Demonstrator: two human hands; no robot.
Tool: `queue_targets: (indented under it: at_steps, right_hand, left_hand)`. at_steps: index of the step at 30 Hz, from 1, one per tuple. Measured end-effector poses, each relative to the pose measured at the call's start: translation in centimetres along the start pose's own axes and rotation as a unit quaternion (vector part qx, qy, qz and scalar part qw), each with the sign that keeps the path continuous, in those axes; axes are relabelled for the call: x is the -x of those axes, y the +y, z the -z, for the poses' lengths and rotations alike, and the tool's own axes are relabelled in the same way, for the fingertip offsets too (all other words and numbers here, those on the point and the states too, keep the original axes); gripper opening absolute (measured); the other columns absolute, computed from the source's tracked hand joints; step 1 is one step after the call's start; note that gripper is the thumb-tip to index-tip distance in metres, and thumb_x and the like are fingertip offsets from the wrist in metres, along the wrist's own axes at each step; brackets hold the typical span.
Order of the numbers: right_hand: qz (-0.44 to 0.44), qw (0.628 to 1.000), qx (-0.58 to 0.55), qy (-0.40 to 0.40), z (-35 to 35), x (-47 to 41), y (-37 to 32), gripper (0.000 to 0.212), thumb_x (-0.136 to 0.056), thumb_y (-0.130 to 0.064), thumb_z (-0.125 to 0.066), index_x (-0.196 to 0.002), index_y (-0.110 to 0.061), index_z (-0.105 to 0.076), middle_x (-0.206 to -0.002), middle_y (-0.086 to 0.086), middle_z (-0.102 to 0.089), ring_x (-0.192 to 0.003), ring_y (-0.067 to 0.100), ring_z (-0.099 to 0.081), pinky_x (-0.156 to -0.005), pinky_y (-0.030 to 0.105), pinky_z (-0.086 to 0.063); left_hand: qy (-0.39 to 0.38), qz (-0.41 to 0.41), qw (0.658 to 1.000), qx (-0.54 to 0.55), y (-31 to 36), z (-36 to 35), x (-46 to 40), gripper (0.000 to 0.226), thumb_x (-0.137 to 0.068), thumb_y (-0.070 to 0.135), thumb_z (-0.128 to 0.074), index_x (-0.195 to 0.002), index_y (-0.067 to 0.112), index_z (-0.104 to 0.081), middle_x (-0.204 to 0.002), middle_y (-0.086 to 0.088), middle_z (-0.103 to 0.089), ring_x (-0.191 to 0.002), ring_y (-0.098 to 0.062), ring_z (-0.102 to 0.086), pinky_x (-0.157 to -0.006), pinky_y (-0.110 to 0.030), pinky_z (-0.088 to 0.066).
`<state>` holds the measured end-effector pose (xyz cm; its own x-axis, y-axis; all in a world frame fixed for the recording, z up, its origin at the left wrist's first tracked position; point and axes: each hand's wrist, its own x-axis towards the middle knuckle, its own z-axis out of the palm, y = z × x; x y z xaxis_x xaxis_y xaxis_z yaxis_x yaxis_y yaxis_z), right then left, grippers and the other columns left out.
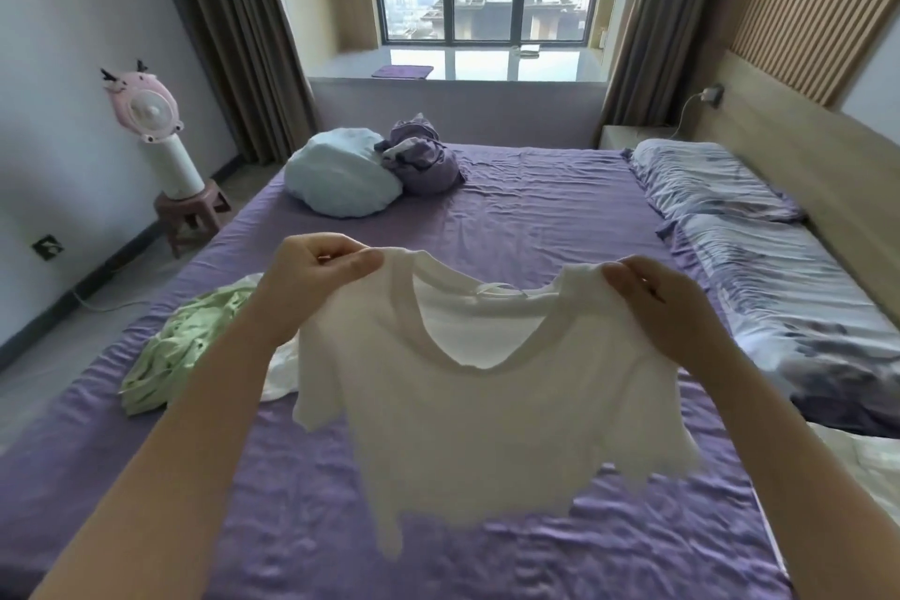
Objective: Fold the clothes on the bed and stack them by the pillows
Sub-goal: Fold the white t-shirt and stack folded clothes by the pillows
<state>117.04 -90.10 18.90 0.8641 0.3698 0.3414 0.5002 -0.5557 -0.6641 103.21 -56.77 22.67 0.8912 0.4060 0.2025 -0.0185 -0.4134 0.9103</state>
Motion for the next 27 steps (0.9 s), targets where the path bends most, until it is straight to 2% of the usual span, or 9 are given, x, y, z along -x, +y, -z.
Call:
queue_targets:
  at_steps: [3, 6, 10, 16, 19, 22, 23, 25, 27]
  right_hand:
    - [0.027, 0.997, 0.044, -0.056, -0.1, -1.4, 0.2, 0.025, -0.095, -0.029, -0.051, -0.085, -0.008, -0.063, -0.076, 0.007, -0.062, -0.073, 0.024, -0.054, -0.065, 0.030, -0.031]
    - [0.024, 0.991, 0.086, -0.099, -1.9, -2.4, 1.4, 0.028, -0.094, -0.026, -0.053, -0.080, -0.003, -0.059, -0.073, 0.011, -0.060, -0.070, 0.023, -0.052, -0.062, 0.029, -0.026]
    - [-0.044, 0.976, 0.112, -0.180, -7.4, -2.6, 5.1, 0.027, -0.095, -0.022, -0.051, -0.070, -0.017, -0.044, -0.071, 0.003, -0.051, -0.070, 0.020, -0.046, -0.062, 0.029, -0.023]
    - [-0.161, 0.932, 0.188, -0.265, -17.2, -0.2, 12.4, 0.019, -0.097, -0.030, -0.040, -0.085, -0.019, -0.050, -0.090, 0.004, -0.062, -0.082, 0.025, -0.056, -0.069, 0.034, -0.043]
    - [-0.190, 0.917, 0.241, -0.257, -21.4, 0.3, 14.9, 0.019, -0.097, -0.032, -0.040, -0.095, -0.019, -0.053, -0.097, 0.005, -0.066, -0.090, 0.028, -0.059, -0.066, 0.032, -0.037]
    - [-0.221, 0.908, 0.277, -0.223, -24.8, -0.3, 17.1, 0.022, -0.097, -0.034, -0.039, -0.098, -0.019, -0.054, -0.098, 0.007, -0.068, -0.092, 0.030, -0.061, -0.064, 0.032, -0.033]
    - [-0.236, 0.909, 0.274, -0.209, -25.7, -0.7, 17.7, 0.022, -0.097, -0.035, -0.038, -0.098, -0.020, -0.054, -0.096, 0.007, -0.068, -0.090, 0.030, -0.061, -0.061, 0.032, -0.033]
    - [-0.256, 0.913, 0.262, -0.182, -27.3, -1.5, 18.9, 0.022, -0.099, -0.035, -0.036, -0.098, -0.020, -0.052, -0.090, 0.007, -0.067, -0.080, 0.031, -0.058, -0.058, 0.033, -0.031]
    - [-0.263, 0.915, 0.260, -0.161, -28.7, -2.6, 20.1, 0.020, -0.100, -0.031, -0.033, -0.097, -0.018, -0.048, -0.080, 0.009, -0.065, -0.066, 0.031, -0.050, -0.055, 0.034, -0.031]
  left_hand:
    - [-0.062, 0.055, 0.996, -0.020, -0.2, 1.0, -1.8, 0.022, -0.070, 0.040, -0.078, -0.078, 0.019, -0.075, -0.069, 0.003, -0.069, -0.060, -0.005, -0.058, -0.055, -0.019, -0.047]
    - [-0.083, 0.113, 0.989, -0.051, -2.8, 0.2, -3.9, 0.021, -0.073, 0.034, -0.080, -0.077, 0.014, -0.074, -0.072, -0.003, -0.069, -0.063, -0.010, -0.060, -0.060, -0.027, -0.048]
    - [-0.084, 0.158, 0.980, -0.085, -10.7, -3.9, -5.2, 0.015, -0.085, 0.023, -0.071, -0.081, 0.008, -0.072, -0.075, -0.003, -0.064, -0.070, -0.013, -0.057, -0.063, -0.027, -0.044]
    - [-0.126, 0.212, 0.954, -0.170, -23.4, -10.6, -4.5, 0.021, -0.094, 0.021, -0.056, -0.094, 0.005, -0.069, -0.091, -0.007, -0.068, -0.087, -0.022, -0.059, -0.074, -0.032, -0.041]
    - [-0.107, 0.229, 0.952, -0.174, -27.2, -12.5, -4.8, 0.013, -0.091, 0.020, -0.061, -0.090, 0.011, -0.071, -0.084, 0.001, -0.067, -0.080, -0.014, -0.057, -0.059, -0.014, -0.033]
    - [-0.089, 0.240, 0.951, -0.173, -30.6, -13.9, -6.7, 0.007, -0.087, 0.018, -0.065, -0.081, 0.016, -0.069, -0.078, 0.005, -0.065, -0.077, -0.012, -0.057, -0.057, -0.008, -0.034]
    - [-0.088, 0.242, 0.950, -0.175, -31.7, -14.3, -7.5, 0.008, -0.086, 0.019, -0.066, -0.079, 0.017, -0.067, -0.079, 0.005, -0.066, -0.078, -0.013, -0.058, -0.058, -0.009, -0.035]
    - [-0.091, 0.239, 0.946, -0.198, -33.8, -15.1, -9.2, 0.008, -0.085, 0.023, -0.066, -0.081, 0.017, -0.067, -0.084, 0.003, -0.065, -0.081, -0.014, -0.058, -0.064, -0.021, -0.037]
    - [-0.097, 0.229, 0.940, -0.233, -35.8, -15.8, -11.2, 0.011, -0.084, 0.029, -0.067, -0.081, 0.019, -0.064, -0.086, 0.005, -0.063, -0.082, -0.014, -0.058, -0.065, -0.027, -0.037]
